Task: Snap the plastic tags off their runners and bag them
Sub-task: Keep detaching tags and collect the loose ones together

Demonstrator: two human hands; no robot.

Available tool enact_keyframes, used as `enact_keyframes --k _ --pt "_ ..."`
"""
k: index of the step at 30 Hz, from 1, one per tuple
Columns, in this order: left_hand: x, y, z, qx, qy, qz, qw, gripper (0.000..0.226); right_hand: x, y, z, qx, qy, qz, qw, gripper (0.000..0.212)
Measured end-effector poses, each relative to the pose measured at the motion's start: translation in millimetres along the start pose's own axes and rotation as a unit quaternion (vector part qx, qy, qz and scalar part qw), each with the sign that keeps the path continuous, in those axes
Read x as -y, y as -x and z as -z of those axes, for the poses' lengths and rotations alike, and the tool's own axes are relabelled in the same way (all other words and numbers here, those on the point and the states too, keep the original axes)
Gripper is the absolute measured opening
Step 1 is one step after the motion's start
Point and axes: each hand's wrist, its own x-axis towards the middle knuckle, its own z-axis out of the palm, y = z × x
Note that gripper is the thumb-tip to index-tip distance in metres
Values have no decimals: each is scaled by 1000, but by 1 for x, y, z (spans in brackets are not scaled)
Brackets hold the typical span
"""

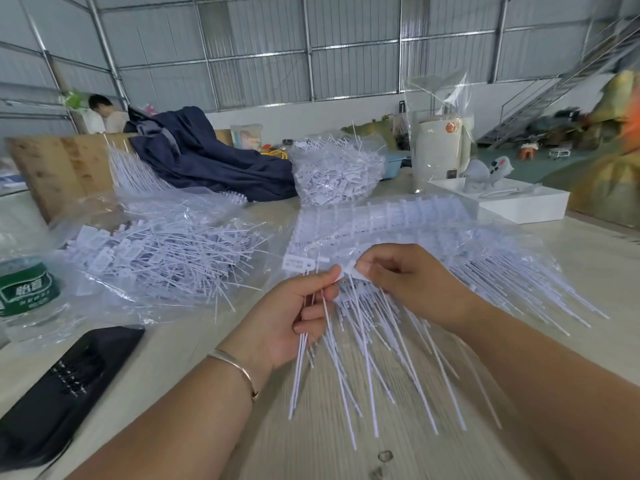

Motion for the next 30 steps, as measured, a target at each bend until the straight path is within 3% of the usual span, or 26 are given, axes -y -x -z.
enact_keyframes --k 6,11,14,17,22,25,26,28,30 --pt "-1 0 4 -22 -123 -45 991 18 4 1 8 -3 -118 -22 993 8" --pt "-4 2 2 -64 -281 -73 955 13 3 -1 14 7 -130 -58 990 2" --pt "-5 5 -1 -35 -377 -93 921 20 3 -1 16 36 -99 -83 991 9" --pt "-6 9 -5 -22 -446 -103 889 10 4 1 14 80 -58 -96 991 22" --pt "2 2 -13 -98 -567 -146 805 35 3 -1 8 72 -35 -99 992 27" --pt "-3 1 -2 -244 -692 -178 656 21 5 1 14 72 -48 -78 993 24" --pt "-6 0 4 -278 -684 -183 649 18 6 2 16 68 -53 -66 994 22" --pt "-8 0 11 -282 -618 -183 711 25 8 2 19 45 -71 -50 995 16" --pt "-7 -1 7 -210 -504 -170 820 30 6 0 17 16 -86 -50 995 18"
